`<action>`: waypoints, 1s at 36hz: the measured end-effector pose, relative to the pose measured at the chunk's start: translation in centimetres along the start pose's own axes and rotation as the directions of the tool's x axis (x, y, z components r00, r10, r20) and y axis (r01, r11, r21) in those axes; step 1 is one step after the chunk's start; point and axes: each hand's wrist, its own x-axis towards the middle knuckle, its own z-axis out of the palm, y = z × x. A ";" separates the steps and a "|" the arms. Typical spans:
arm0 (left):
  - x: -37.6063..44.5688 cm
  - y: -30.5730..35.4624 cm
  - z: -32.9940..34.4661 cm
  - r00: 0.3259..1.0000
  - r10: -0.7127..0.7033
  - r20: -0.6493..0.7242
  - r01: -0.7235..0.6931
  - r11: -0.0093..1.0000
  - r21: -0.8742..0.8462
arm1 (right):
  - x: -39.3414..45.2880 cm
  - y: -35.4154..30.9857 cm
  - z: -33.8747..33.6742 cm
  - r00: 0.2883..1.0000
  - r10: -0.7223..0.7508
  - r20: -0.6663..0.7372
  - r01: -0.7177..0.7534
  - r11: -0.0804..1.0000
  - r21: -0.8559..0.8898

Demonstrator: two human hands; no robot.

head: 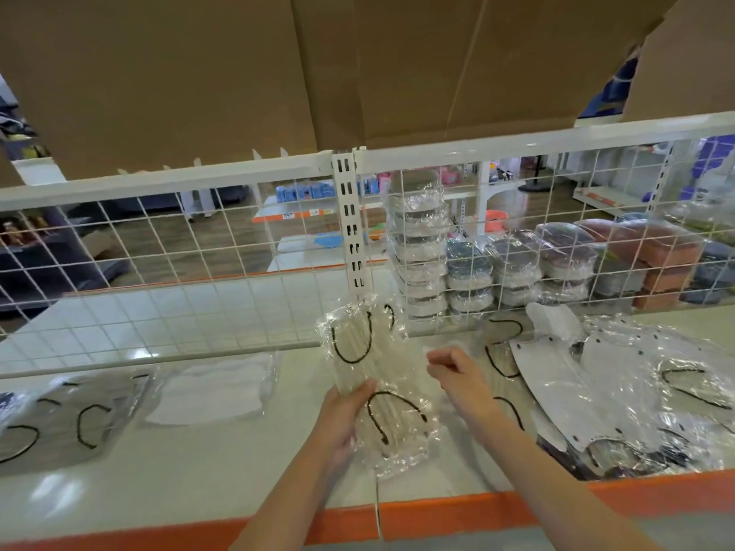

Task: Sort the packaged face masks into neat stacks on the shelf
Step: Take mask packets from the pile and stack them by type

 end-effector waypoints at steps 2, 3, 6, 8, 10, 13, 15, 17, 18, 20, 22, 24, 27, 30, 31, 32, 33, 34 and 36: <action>-0.2 0.4 -0.2 1.000 0.026 0.008 -0.026 1.000 0.002 | -0.1 0.4 -0.2 0.989 0.054 0.136 -0.057 0.998 0.024; -0.1 0.5 -0.3 0.999 0.045 0.011 -0.045 0.999 0.012 | -0.2 0.6 -0.2 0.976 0.056 0.212 -0.063 0.998 0.025; -0.2 0.9 -0.2 0.989 0.135 0.058 -0.139 0.987 0.083 | -0.7 1.0 0.5 0.942 -0.087 0.324 0.104 0.994 -0.035; -0.2 1.5 -0.2 0.975 0.204 0.086 -0.216 0.963 0.163 | -0.9 1.1 1.0 0.936 -0.147 0.320 0.162 0.987 -0.020; -0.2 2.0 -0.2 0.956 0.275 0.104 -0.292 0.924 0.246 | -1.0 0.8 1.2 0.932 -0.169 0.320 0.194 0.980 -0.047; -0.2 2.4 -0.3 0.933 0.343 0.105 -0.359 0.890 0.280 | -1.2 1.1 1.3 0.928 -0.156 0.338 0.215 0.966 -0.146; -0.3 2.5 -0.2 0.922 0.374 0.097 -0.386 0.881 0.272 | -1.3 1.4 1.3 0.922 -0.146 0.360 0.230 0.951 -0.205; -0.5 2.3 0.1 0.924 0.377 0.068 -0.380 0.880 0.285 | -1.6 1.4 1.4 0.905 -0.148 0.399 0.257 0.938 -0.234; -0.5 2.2 0.3 0.930 0.367 0.026 -0.358 0.887 0.292 | -1.6 1.3 1.5 0.901 -0.143 0.410 0.259 0.935 -0.242; -0.4 2.2 0.5 0.946 0.311 -0.089 -0.287 0.934 0.210 | -1.5 1.6 1.7 0.913 -0.127 0.387 0.234 0.942 -0.241; 0.0 2.4 0.3 0.968 0.175 -0.180 -0.193 0.978 -0.085 | -1.3 2.0 1.8 0.952 -0.075 0.297 0.128 0.978 -0.163; 0.5 2.8 -0.1 0.982 0.058 -0.177 -0.122 0.917 -0.380 | -1.3 2.3 1.6 0.969 0.082 0.232 -0.108 0.989 0.103; 0.7 2.8 -0.7 0.989 0.016 -0.150 -0.089 0.865 -0.494 | -1.6 2.9 1.3 0.931 0.192 0.311 -0.320 0.838 0.442; 0.5 2.3 -1.1 0.991 0.033 -0.127 -0.088 0.887 -0.454 | -2.1 2.2 1.7 0.918 0.117 0.379 -0.304 0.821 0.483; 0.4 2.1 -1.4 0.991 0.052 -0.126 -0.103 0.891 -0.443 | -2.1 1.8 1.9 0.927 0.080 0.367 -0.253 0.857 0.450; 0.2 2.0 -1.9 0.988 0.080 -0.128 -0.128 0.892 -0.433 | -2.0 1.5 1.9 0.944 0.048 0.327 -0.185 0.895 0.405; 0.1 2.1 -2.5 0.984 0.124 -0.129 -0.166 0.897 -0.409 | -1.8 1.2 1.8 0.963 0.009 0.271 -0.106 0.933 0.345; 0.0 2.1 -3.4 0.974 0.177 -0.138 -0.216 0.906 -0.364 | -1.4 1.2 1.5 0.975 -0.037 0.217 -0.023 0.964 0.264; -0.5 2.4 -5.1 0.941 0.267 -0.210 -0.303 0.939 -0.164 | -0.6 1.1 0.6 0.975 -0.131 0.182 0.118 0.990 0.080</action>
